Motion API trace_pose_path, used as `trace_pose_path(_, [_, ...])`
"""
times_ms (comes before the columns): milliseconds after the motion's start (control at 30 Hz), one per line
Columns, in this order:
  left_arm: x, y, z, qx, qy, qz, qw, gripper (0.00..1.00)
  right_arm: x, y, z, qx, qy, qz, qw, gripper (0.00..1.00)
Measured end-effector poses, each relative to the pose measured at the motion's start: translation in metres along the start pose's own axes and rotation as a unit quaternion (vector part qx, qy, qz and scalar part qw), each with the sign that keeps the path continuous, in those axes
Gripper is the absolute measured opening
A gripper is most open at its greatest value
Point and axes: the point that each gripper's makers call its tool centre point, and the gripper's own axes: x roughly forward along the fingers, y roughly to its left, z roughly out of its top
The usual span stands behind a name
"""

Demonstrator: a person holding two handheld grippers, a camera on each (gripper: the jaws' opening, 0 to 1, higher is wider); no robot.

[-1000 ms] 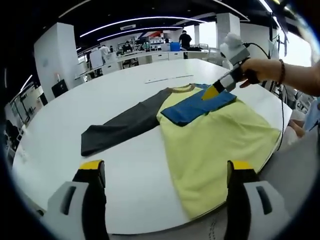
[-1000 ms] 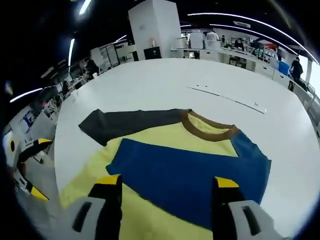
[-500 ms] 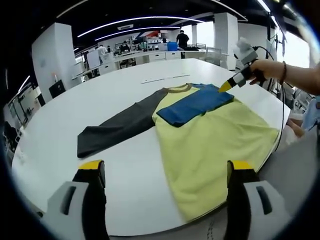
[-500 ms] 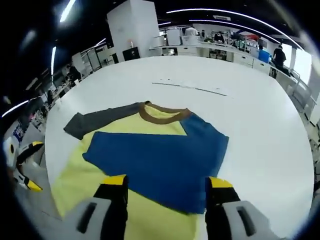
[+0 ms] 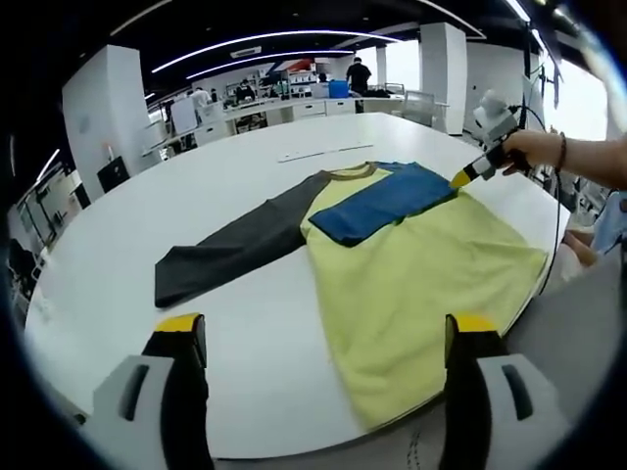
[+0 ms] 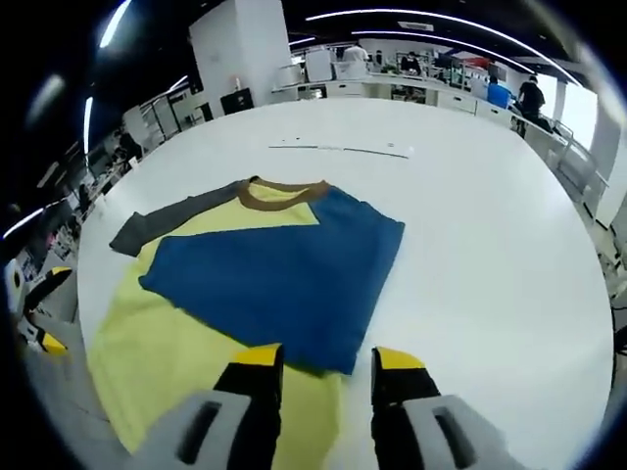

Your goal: Fold the garment on the visible template until the final outline fits inside the template.

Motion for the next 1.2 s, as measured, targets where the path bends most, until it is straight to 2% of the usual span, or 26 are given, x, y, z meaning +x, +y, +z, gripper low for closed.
trace_pose_path(133, [-0.001,0.0,0.0,0.002,0.001,0.0,1.0,0.98,-0.001,-0.003,-0.004,0.006,-0.002,-0.007,1.0,0.22])
trace_pose_path(267, [-0.002,0.001,-0.001,0.003,0.003,0.001,1.0,0.98,0.0,-0.005,-0.007,0.011,0.0,-0.013,0.9999,0.19])
trace_pose_path(433, [-0.003,0.004,-0.002,0.001,0.005,0.007,1.0,0.98,0.005,-0.006,-0.015,0.014,0.009,-0.019,0.9997,0.06])
trace_pose_path(633, [-0.004,0.006,-0.004,0.001,0.01,0.01,0.9999,0.97,0.005,-0.005,-0.017,0.022,0.005,-0.015,0.9996,0.0])
trace_pose_path(900, [-0.004,0.007,-0.005,0.0,0.012,0.013,0.9998,0.97,0.004,-0.007,-0.018,0.023,0.004,-0.009,0.9997,0.0])
trace_pose_path(1200, [-0.004,0.011,-0.007,-0.004,0.016,0.017,0.9997,0.97,-0.002,-0.024,-0.022,0.017,0.012,-0.012,0.9997,0.0])
